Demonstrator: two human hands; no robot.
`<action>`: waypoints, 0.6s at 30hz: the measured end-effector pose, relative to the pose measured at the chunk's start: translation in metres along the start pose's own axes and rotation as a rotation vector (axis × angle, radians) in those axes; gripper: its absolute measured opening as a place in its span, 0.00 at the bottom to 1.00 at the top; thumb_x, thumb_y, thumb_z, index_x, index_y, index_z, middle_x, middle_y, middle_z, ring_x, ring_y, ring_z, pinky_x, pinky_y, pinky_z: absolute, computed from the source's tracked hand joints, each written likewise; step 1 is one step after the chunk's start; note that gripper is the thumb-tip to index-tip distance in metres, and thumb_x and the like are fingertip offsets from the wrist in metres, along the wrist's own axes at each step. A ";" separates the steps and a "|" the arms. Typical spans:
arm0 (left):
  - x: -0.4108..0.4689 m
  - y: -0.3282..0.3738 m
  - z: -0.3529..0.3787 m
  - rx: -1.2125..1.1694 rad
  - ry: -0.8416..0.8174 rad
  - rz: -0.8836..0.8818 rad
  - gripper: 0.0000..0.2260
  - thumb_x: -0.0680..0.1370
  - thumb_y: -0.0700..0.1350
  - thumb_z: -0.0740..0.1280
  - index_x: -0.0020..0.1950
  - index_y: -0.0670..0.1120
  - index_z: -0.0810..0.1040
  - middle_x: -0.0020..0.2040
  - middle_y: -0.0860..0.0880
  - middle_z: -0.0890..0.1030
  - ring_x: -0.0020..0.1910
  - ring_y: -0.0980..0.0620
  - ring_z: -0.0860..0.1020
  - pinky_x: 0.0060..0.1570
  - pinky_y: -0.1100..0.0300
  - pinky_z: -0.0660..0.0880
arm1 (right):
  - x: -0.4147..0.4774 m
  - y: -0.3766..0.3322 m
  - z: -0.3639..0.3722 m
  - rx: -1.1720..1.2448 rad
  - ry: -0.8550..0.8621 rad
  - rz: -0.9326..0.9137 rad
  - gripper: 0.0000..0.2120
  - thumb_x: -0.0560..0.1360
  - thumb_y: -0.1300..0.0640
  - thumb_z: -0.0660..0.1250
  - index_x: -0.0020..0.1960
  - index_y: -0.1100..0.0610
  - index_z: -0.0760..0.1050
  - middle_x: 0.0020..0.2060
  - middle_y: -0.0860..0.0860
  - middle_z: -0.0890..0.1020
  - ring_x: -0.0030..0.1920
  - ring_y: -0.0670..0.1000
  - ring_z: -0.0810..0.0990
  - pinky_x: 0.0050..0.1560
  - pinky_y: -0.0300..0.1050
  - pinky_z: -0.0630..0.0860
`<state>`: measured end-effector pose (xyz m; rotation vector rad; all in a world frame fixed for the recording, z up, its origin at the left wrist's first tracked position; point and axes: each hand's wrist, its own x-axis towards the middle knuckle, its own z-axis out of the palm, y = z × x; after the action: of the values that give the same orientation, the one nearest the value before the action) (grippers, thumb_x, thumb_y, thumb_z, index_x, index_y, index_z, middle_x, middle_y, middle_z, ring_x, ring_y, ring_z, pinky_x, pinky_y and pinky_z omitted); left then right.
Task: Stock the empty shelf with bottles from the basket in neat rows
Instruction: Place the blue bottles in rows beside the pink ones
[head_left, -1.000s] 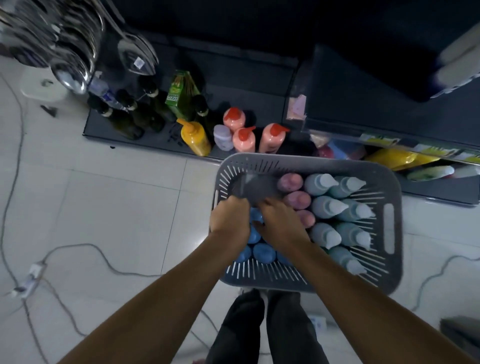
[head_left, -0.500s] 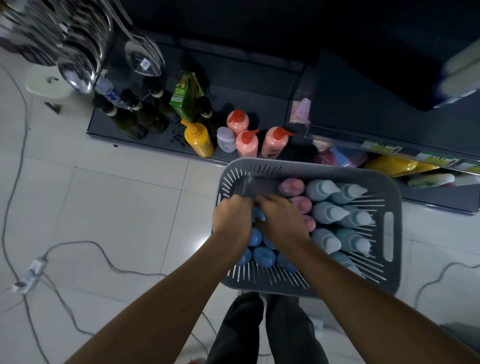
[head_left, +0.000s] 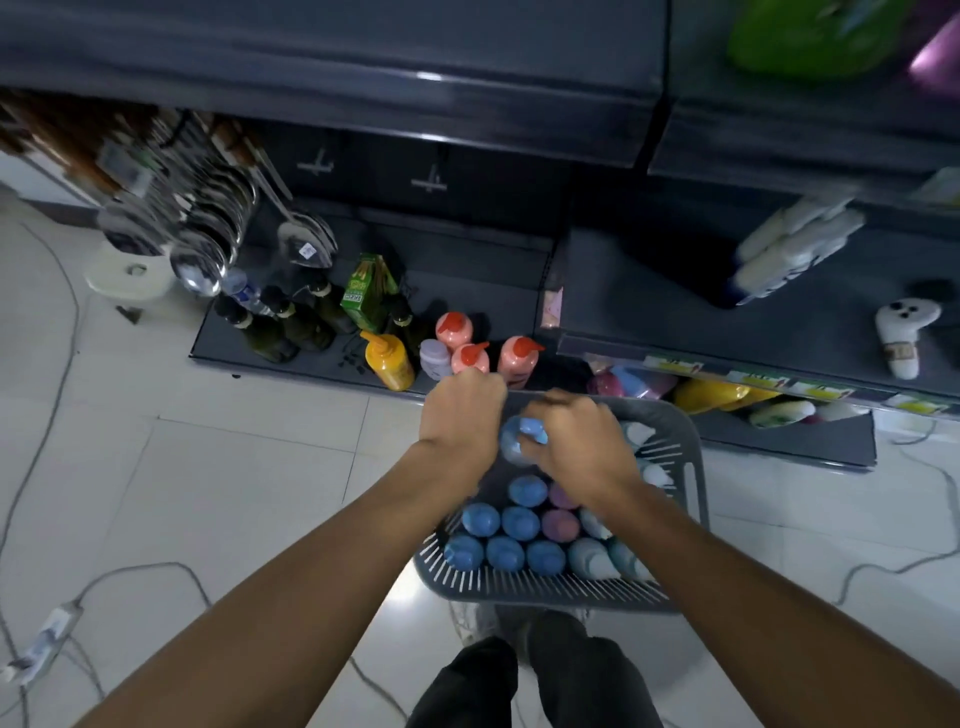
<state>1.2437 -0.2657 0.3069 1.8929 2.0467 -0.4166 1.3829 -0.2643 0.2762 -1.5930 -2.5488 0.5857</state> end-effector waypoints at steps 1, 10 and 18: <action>-0.003 0.002 -0.011 0.002 0.017 0.012 0.11 0.79 0.32 0.64 0.59 0.39 0.79 0.59 0.39 0.79 0.58 0.38 0.80 0.44 0.51 0.74 | -0.001 -0.001 -0.011 -0.015 -0.002 -0.001 0.09 0.69 0.53 0.73 0.47 0.56 0.83 0.44 0.53 0.82 0.42 0.61 0.83 0.39 0.49 0.74; -0.036 0.015 -0.116 -0.090 0.100 0.101 0.07 0.73 0.36 0.72 0.48 0.43 0.77 0.49 0.41 0.77 0.54 0.36 0.80 0.40 0.50 0.74 | -0.013 -0.006 -0.121 -0.080 0.059 -0.030 0.09 0.77 0.52 0.67 0.54 0.53 0.82 0.48 0.54 0.81 0.49 0.59 0.80 0.47 0.51 0.76; -0.061 0.037 -0.200 -0.112 0.204 0.274 0.11 0.72 0.39 0.76 0.53 0.41 0.82 0.50 0.42 0.80 0.46 0.42 0.81 0.44 0.51 0.82 | -0.033 0.000 -0.212 -0.192 0.174 -0.056 0.12 0.78 0.52 0.68 0.54 0.59 0.82 0.49 0.57 0.81 0.50 0.60 0.80 0.48 0.52 0.75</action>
<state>1.2775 -0.2334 0.5134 2.1808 1.8449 -0.0417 1.4538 -0.2348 0.4763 -1.5448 -2.5726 0.1919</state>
